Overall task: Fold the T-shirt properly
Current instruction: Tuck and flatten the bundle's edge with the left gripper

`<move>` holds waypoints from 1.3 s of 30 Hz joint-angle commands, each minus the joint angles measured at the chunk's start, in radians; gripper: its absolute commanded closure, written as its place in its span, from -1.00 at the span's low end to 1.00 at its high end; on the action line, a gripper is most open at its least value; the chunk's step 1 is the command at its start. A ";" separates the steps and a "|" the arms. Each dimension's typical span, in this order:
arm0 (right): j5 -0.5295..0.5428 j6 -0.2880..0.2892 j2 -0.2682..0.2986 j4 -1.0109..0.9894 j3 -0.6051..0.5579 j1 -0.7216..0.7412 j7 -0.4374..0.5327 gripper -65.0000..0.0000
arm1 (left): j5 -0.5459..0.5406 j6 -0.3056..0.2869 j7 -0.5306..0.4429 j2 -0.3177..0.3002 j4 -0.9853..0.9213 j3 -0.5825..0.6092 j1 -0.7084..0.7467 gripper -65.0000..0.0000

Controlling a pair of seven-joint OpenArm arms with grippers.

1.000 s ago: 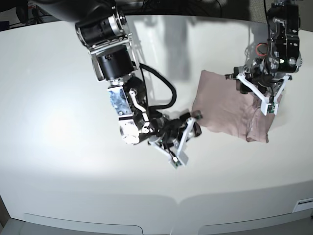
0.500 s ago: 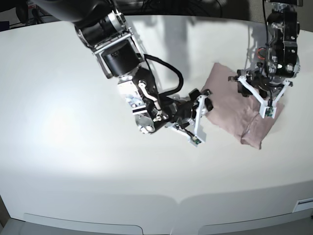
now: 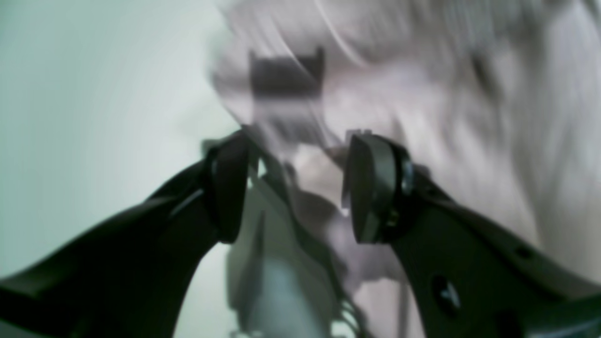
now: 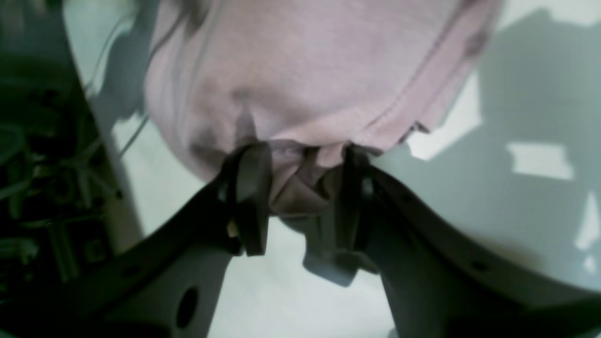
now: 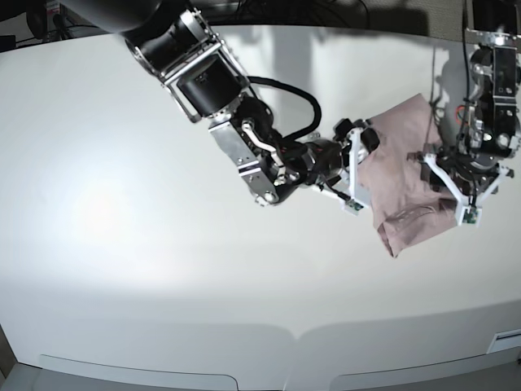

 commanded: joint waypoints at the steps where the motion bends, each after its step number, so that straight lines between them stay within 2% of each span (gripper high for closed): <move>1: 0.012 0.001 -0.004 0.002 -0.008 0.006 -0.052 0.26 | 0.001 0.003 -0.019 -0.018 0.014 -0.005 -0.021 -0.03; 3: 0.084 0.001 -0.004 0.009 -0.010 0.006 -0.071 0.26 | 0.001 0.003 -0.026 -0.030 0.014 -0.005 -0.035 -0.03; 8: 0.106 0.001 -0.004 0.066 -0.009 0.006 -0.113 0.26 | -0.026 0.003 -0.018 -0.043 0.014 -0.005 -0.053 -0.03; 12: 0.174 0.001 -0.004 0.146 -0.008 0.006 -0.142 0.26 | -0.053 0.003 -0.014 -0.043 0.014 -0.005 -0.054 -0.03; 16: 0.105 0.001 -0.004 0.254 0.048 0.009 -0.098 0.26 | -0.053 0.003 -0.024 -0.043 0.017 -0.005 -0.056 -0.03; 20: -0.095 0.001 -0.004 0.330 0.189 0.009 -0.043 0.26 | -0.055 0.004 -0.028 -0.042 0.019 -0.005 -0.056 -0.03; 23: -0.218 0.001 -0.004 0.348 0.335 0.009 0.011 0.26 | -0.110 0.003 -0.022 -0.042 0.019 -0.005 -0.056 -0.03; 26: -0.217 0.001 -0.004 0.364 0.461 0.009 0.021 0.26 | -0.177 0.002 -0.019 -0.034 0.019 -0.005 -0.055 -0.03; 28: -0.190 0.001 -0.004 0.375 0.521 0.008 0.015 0.26 | -0.164 -0.009 -0.040 -0.014 0.018 -0.005 -0.056 -0.03; 30: -0.164 0.001 0.008 0.387 0.564 0.008 -0.003 0.26 | -0.166 -0.051 -0.079 0.009 0.016 -0.005 -0.056 -0.03; 35: -0.162 0.001 0.020 0.422 0.630 0.008 -0.035 0.26 | -0.160 -0.062 -0.079 0.080 0.015 -0.005 -0.056 -0.03; 39: -0.116 0.001 0.023 0.443 0.640 0.008 -0.070 0.26 | -0.074 -0.063 -0.090 0.113 0.015 -0.005 -0.079 -0.03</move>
